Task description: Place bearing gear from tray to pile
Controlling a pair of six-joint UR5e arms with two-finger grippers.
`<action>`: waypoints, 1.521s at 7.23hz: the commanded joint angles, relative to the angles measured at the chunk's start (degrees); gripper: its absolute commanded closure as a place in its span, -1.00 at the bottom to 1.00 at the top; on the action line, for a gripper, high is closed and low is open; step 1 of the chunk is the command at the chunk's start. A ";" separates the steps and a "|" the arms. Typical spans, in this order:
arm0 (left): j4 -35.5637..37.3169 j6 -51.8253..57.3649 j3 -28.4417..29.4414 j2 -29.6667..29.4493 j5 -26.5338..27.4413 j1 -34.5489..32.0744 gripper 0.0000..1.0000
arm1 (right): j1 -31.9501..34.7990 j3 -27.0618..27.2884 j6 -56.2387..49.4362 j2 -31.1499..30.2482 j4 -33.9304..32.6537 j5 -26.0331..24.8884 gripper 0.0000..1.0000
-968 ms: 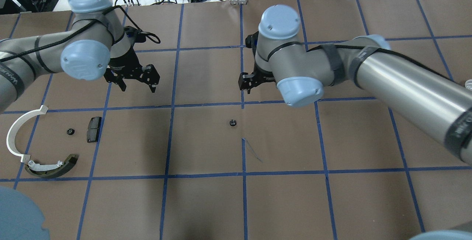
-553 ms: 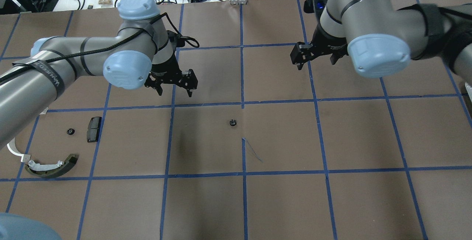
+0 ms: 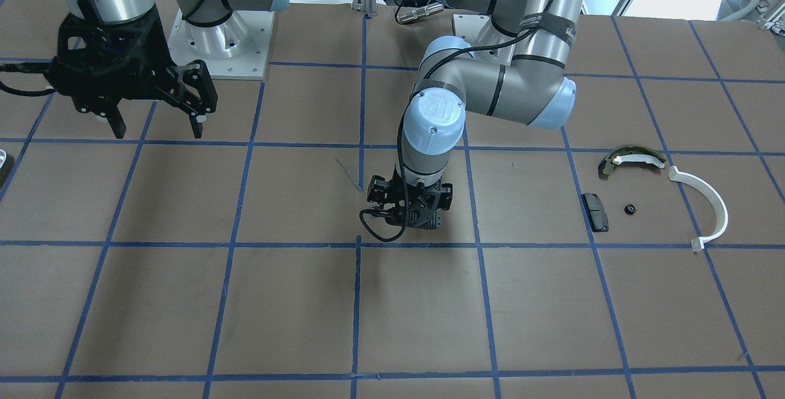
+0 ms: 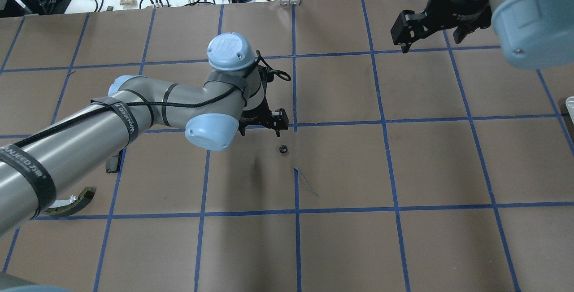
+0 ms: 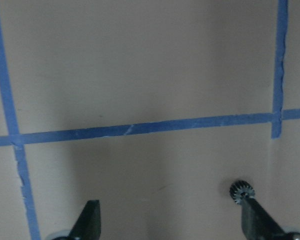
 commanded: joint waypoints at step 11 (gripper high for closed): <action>6.71 -3.18 -2.59 -3.51 -0.21 -4.06 1.00 | 0.33 -2.81 7.65 2.02 11.28 3.19 -1.00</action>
